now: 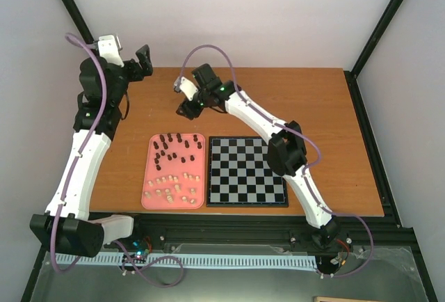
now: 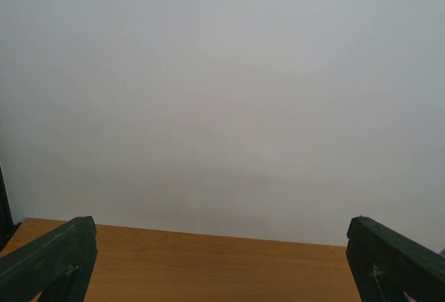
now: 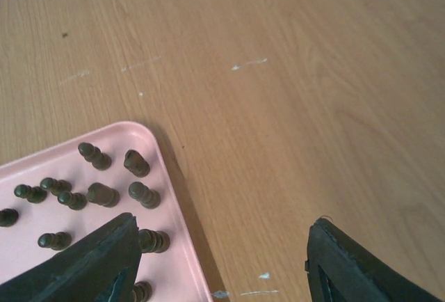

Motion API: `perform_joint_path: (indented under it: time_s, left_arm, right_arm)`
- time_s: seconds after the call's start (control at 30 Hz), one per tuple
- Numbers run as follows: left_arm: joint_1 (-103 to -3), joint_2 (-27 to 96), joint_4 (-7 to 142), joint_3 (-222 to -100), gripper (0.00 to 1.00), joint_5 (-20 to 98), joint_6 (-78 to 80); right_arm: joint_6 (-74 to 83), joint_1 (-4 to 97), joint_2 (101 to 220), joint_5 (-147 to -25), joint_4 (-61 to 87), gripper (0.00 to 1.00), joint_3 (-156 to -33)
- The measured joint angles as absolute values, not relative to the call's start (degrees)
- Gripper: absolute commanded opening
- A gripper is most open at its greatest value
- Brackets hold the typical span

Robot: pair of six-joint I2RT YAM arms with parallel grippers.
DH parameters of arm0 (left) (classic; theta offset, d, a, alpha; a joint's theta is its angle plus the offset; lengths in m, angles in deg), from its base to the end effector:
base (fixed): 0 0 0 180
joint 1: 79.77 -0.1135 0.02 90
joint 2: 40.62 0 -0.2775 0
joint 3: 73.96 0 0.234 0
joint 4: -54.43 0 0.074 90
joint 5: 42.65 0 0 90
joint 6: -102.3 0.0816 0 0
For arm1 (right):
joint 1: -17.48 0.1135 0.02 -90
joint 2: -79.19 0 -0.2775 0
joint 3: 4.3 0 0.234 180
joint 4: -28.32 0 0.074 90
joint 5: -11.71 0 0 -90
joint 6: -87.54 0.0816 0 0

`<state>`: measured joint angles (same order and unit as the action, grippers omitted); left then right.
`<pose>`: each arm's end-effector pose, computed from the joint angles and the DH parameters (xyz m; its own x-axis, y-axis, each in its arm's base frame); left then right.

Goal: Set up the chess pieces on the board
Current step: Pick up the chess piece from the storage box.

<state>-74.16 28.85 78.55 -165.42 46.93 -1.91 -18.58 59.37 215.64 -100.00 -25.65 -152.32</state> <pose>0.2937 -0.0294 0.4552 -0.0616 -0.2406 -0.9687 0.0928 0.9649 -0.2456 0.3975 0.3971 0.2506 -0.2535 -0.5739 -0.7787 -0.9307 0.3642 0.0346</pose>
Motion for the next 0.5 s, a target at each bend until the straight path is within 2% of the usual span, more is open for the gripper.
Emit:
perform_joint_path:
  time_s: [0.23,0.5]
  left_arm:
    - [-74.1,28.4,77.8,-165.1,1.00,46.9,-2.5]
    - [-74.1,28.4,77.8,-164.8,1.00,46.9,-2.6]
  right_arm:
    - [-19.0,61.8,219.6,-96.6,-26.2,0.58,-152.7]
    - [-19.2,64.2,221.5,-94.1,-25.0,0.57,-153.4]
